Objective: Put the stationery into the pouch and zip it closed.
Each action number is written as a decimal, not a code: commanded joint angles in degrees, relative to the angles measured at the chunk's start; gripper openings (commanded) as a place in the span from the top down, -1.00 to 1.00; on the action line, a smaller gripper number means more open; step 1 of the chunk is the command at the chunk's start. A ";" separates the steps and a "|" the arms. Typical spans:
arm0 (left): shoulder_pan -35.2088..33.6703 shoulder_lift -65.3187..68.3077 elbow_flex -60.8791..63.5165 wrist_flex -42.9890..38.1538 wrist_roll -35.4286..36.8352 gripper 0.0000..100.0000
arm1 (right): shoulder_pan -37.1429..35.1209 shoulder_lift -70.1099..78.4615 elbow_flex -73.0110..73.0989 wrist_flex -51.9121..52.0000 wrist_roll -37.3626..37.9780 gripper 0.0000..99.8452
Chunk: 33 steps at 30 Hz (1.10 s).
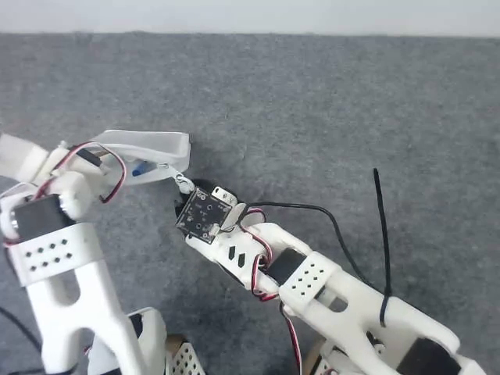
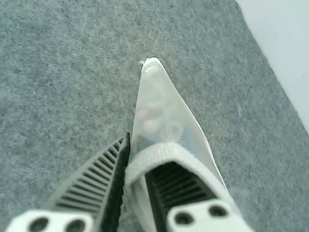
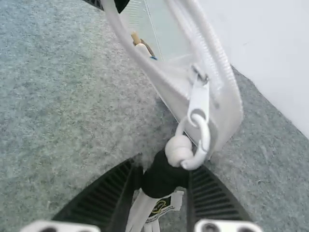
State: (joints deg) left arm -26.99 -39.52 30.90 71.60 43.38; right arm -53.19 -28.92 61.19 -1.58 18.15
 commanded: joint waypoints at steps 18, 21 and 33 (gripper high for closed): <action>-0.44 -2.99 -2.24 -0.35 0.09 0.97 | 0.66 -4.44 -2.81 3.12 6.07 0.99; -0.53 -2.99 -2.24 -0.44 -4.13 0.97 | -0.13 -7.96 -2.64 7.96 8.53 0.99; 1.14 -3.25 -1.36 -0.44 -13.89 0.55 | -7.69 -27.03 5.80 26.24 11.52 0.99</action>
State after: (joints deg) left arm -26.99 -39.87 30.90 71.60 32.40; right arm -58.20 -49.85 64.44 23.91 27.21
